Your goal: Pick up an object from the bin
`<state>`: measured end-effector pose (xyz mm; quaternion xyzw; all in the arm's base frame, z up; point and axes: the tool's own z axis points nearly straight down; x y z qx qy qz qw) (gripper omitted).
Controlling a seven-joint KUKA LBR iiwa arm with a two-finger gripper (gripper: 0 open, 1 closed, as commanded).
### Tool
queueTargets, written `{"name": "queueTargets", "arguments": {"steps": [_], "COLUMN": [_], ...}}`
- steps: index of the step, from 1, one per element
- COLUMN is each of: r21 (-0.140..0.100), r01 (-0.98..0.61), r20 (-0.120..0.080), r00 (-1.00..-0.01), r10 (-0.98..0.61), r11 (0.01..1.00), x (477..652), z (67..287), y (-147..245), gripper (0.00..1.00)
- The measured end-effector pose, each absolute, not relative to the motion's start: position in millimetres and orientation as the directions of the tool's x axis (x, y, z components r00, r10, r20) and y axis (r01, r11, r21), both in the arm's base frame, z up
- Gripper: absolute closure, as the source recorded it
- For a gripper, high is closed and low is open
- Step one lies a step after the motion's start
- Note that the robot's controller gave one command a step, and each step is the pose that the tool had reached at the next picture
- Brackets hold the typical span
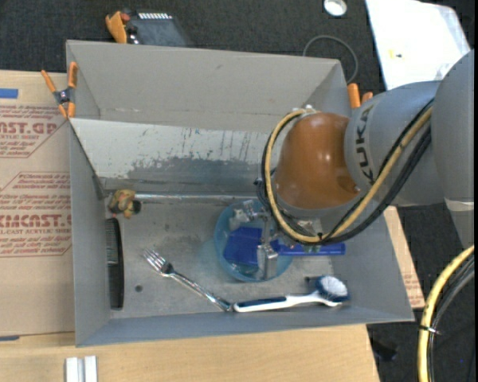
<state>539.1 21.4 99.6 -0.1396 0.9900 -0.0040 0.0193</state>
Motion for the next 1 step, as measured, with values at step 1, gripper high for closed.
{"name": "queueTargets", "arguments": {"steps": [1], "r21": [-0.012], "r01": [-0.233], "r20": [-0.043], "r00": [-0.971], "r10": [-0.233], "r11": [0.972], "x": [582.1], "z": [74.7], "y": [-17.7], "gripper": [1.0]}}
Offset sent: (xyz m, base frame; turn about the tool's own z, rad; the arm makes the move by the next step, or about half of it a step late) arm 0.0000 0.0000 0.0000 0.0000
